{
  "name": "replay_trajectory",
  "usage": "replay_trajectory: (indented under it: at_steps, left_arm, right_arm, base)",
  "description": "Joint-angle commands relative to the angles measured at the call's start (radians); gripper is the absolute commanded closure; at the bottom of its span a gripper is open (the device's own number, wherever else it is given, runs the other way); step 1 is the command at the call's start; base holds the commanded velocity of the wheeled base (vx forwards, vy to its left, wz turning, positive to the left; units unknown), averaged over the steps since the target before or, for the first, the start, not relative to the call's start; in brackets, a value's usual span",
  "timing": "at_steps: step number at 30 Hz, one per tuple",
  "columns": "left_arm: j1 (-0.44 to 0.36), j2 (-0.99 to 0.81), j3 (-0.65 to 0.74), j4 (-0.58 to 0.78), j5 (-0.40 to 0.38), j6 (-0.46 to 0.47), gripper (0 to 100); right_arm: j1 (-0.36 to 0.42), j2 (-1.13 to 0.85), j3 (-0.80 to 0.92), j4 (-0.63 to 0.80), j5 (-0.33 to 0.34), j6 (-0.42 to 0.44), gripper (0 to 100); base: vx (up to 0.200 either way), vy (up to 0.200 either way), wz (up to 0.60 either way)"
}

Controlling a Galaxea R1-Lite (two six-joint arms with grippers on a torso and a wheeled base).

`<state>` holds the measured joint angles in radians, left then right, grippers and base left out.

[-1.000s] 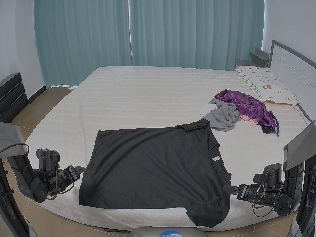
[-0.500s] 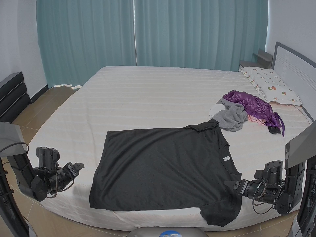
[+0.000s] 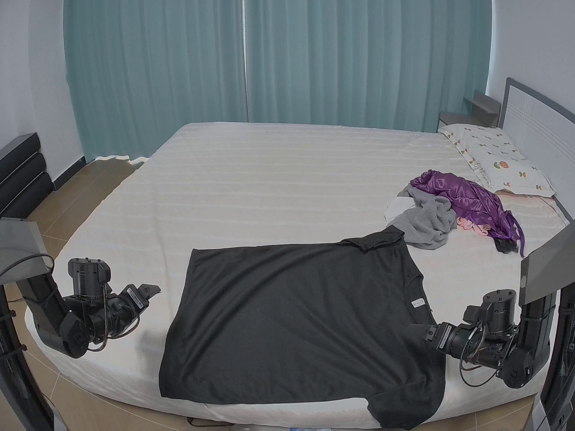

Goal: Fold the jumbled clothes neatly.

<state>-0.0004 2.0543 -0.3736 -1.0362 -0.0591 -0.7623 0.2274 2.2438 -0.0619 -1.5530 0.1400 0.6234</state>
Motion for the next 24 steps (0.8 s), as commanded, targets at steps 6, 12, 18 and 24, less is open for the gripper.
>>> replay_trajectory:
  at_steps: [6,12,18,24]
  left_arm:
    - [-0.018,0.092,-0.263,0.130,-0.014,-0.017,0]
    - [-0.049,0.187,-0.498,0.260,-0.021,-0.017,0]
    - [-0.090,0.348,-0.785,0.366,-0.044,-0.011,0]
    - [-0.105,0.463,-0.964,0.389,-0.071,-0.009,0]
  right_arm:
    - [-0.002,-0.001,-0.039,-0.013,0.003,0.096,0]
    - [-0.003,-0.001,-0.049,-0.013,0.012,0.118,0]
    - [-0.002,0.007,-0.049,-0.013,0.016,0.125,0]
    - [-0.002,0.016,-0.050,-0.013,0.024,0.125,0]
  base:
    - [0.000,0.000,0.00]
    - [0.000,0.000,0.00]
    - [0.000,0.000,0.00]
    - [0.000,0.000,0.00]
